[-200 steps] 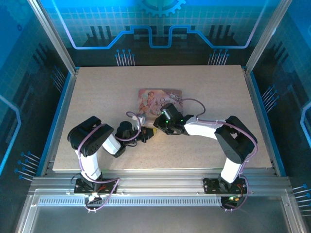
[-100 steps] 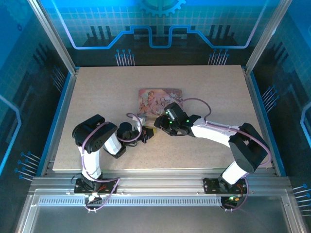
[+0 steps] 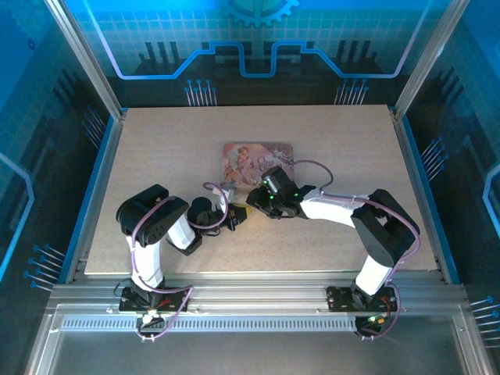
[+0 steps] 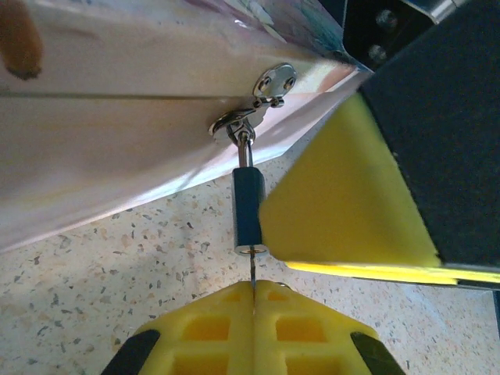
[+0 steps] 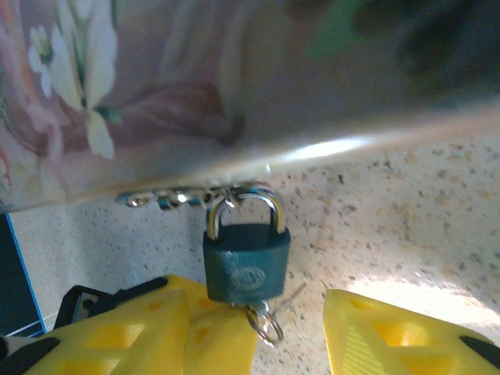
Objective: Unlock the padlock with the key
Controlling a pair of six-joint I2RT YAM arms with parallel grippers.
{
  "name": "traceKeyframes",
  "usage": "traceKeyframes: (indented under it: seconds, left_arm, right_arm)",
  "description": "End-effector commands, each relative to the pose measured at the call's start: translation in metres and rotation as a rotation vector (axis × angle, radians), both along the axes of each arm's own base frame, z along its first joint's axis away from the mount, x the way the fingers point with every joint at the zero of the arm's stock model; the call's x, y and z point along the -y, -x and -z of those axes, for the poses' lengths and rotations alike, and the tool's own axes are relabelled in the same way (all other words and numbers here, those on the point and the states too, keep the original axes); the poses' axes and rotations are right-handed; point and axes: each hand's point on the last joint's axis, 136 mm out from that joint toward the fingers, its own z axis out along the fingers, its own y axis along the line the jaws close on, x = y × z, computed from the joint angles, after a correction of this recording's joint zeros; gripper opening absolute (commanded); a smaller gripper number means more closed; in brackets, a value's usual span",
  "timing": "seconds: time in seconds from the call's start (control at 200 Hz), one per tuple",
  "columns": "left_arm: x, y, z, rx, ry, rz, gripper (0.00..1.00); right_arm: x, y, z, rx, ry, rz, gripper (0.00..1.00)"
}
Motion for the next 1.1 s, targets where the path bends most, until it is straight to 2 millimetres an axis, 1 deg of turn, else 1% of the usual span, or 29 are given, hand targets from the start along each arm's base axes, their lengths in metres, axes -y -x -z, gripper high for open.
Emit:
traceKeyframes:
  seconds: [0.0,0.235,0.32,0.355,0.445,0.64,0.76,0.795,0.835,0.915,0.98,1.02,1.095]
  left_arm:
    - [0.004,0.005,-0.011,0.053,0.011,0.037,0.00]
    - [0.005,0.006,-0.014,0.054,0.018,0.040,0.00]
    - [0.005,0.007,-0.015,0.056,0.022,0.044,0.00]
    - [0.005,0.007,-0.016,0.057,0.023,0.046,0.00]
    - [0.005,0.009,-0.017,0.057,0.024,0.050,0.00]
    - [0.005,0.012,-0.019,0.060,0.028,0.057,0.00]
    - [0.004,0.012,-0.022,0.060,0.033,0.052,0.00]
    - [0.004,0.012,-0.022,0.056,0.036,0.049,0.10]
    - [0.003,0.011,-0.022,0.052,0.040,0.042,0.19]
    - [0.001,0.011,-0.025,0.046,0.050,0.030,0.30]
    - [-0.004,0.010,-0.027,0.031,0.061,0.009,0.42]
    - [-0.008,0.009,-0.028,0.018,0.072,-0.010,0.47]
    - [-0.015,0.007,-0.029,-0.017,0.098,-0.031,0.49]
  right_arm:
    - [0.001,-0.006,0.008,0.006,0.000,0.018,0.47]
    - [-0.001,-0.014,0.013,0.024,0.015,0.021,0.46]
    - [-0.001,-0.015,0.016,0.022,0.027,0.017,0.44]
    - [-0.001,-0.016,0.017,0.021,0.033,0.018,0.41]
    - [0.001,-0.016,0.019,0.018,0.057,0.012,0.30]
    - [0.005,-0.013,0.021,0.010,0.090,0.001,0.12]
    - [0.006,-0.012,0.022,0.009,0.086,0.002,0.04]
    - [0.006,-0.012,0.021,0.011,0.082,0.004,0.03]
    - [0.006,-0.012,0.021,0.012,0.077,0.006,0.02]
    - [0.005,-0.012,0.019,0.014,0.068,0.010,0.01]
    - [0.004,-0.013,0.017,0.017,0.061,0.010,0.00]
    - [0.004,-0.013,0.016,0.016,0.059,0.012,0.00]
    - [0.004,-0.012,0.015,0.016,0.055,0.013,0.00]
